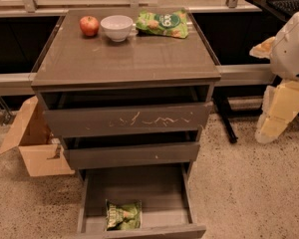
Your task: Pick green jalapeno chip bag from bottom drawer and place on counter
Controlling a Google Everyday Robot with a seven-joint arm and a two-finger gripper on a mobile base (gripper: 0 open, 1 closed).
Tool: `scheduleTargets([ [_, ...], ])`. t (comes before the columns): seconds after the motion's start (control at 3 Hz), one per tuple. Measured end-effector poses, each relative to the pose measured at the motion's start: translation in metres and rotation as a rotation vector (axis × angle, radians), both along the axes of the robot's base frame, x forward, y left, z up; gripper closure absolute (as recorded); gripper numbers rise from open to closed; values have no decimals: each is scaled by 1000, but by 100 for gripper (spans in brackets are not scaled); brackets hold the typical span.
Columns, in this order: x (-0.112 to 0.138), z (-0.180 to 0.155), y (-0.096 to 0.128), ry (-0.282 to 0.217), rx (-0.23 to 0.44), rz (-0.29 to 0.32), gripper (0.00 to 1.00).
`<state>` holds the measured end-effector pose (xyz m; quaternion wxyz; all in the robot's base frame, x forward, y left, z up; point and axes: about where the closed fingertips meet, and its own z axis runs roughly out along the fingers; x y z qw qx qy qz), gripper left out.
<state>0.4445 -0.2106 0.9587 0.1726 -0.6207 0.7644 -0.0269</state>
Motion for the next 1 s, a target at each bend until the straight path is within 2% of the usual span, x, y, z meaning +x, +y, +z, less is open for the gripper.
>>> scheduleTargets([
  [0.33, 15, -50, 12, 29, 81, 81, 0],
  [0.67, 24, -81, 21, 51, 155, 122, 0],
  [1.0, 39, -127, 37, 103, 292, 151, 0],
])
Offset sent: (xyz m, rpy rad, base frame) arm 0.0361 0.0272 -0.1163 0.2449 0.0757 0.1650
